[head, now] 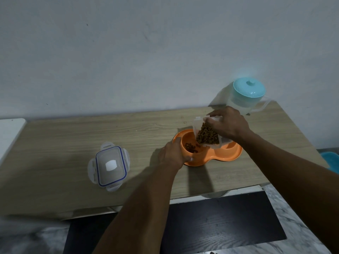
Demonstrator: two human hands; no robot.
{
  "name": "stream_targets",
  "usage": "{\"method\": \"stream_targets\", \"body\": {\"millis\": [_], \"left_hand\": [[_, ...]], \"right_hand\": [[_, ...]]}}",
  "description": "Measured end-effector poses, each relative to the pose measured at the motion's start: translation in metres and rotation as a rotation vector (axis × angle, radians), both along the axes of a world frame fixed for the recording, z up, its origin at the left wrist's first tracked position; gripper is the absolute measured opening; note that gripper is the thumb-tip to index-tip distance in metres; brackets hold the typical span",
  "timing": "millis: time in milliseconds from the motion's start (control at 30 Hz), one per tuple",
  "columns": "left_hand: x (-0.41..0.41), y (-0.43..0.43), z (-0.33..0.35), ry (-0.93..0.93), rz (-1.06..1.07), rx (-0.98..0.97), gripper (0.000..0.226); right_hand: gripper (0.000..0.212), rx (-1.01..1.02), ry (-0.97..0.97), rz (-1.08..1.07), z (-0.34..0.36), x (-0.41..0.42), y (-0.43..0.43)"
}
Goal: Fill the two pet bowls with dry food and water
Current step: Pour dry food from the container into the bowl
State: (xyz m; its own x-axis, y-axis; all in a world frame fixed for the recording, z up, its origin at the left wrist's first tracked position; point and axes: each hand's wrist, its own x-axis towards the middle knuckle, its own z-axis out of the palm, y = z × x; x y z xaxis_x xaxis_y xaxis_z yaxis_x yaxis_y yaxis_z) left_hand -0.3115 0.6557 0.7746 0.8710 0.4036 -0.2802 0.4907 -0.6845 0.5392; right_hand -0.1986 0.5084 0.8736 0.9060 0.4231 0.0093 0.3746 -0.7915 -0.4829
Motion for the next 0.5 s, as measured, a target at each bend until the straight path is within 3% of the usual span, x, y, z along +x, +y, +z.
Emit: {"method": "stream_targets", "body": {"millis": [400,500], "left_hand": [[0.000,0.000,0.001,0.002,0.000,-0.014,0.086],[0.001,-0.001,0.000,0.003,0.005,-0.021,0.088]], "right_hand": [[0.046,0.089,0.109,-0.049,-0.007,0.011,-0.009],[0.056,0.192,0.202,-0.129,-0.008,0.014,-0.015]]}}
